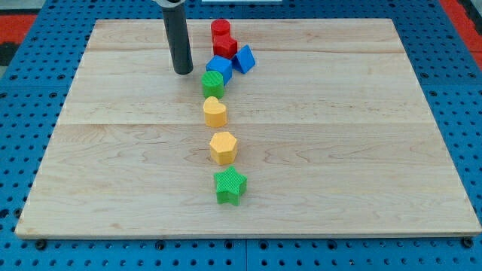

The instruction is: Move the blue triangle towards the top of the red circle

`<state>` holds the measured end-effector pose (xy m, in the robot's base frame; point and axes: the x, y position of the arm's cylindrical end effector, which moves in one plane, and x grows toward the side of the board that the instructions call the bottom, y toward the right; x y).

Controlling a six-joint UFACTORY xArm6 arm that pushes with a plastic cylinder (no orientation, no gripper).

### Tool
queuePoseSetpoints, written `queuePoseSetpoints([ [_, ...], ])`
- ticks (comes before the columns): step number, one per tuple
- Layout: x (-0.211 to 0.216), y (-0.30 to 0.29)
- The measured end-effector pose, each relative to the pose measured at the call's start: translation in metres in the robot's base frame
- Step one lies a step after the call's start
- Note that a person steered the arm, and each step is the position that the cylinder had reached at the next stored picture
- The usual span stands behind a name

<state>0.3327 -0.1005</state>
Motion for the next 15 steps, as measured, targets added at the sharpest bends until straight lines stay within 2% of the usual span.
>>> queuePoseSetpoints([
  [6,0.027,0.027],
  [7,0.027,0.016],
  [9,0.005,0.018],
  [11,0.003,0.057],
  [14,-0.004,0.052],
  [15,-0.004,0.084],
])
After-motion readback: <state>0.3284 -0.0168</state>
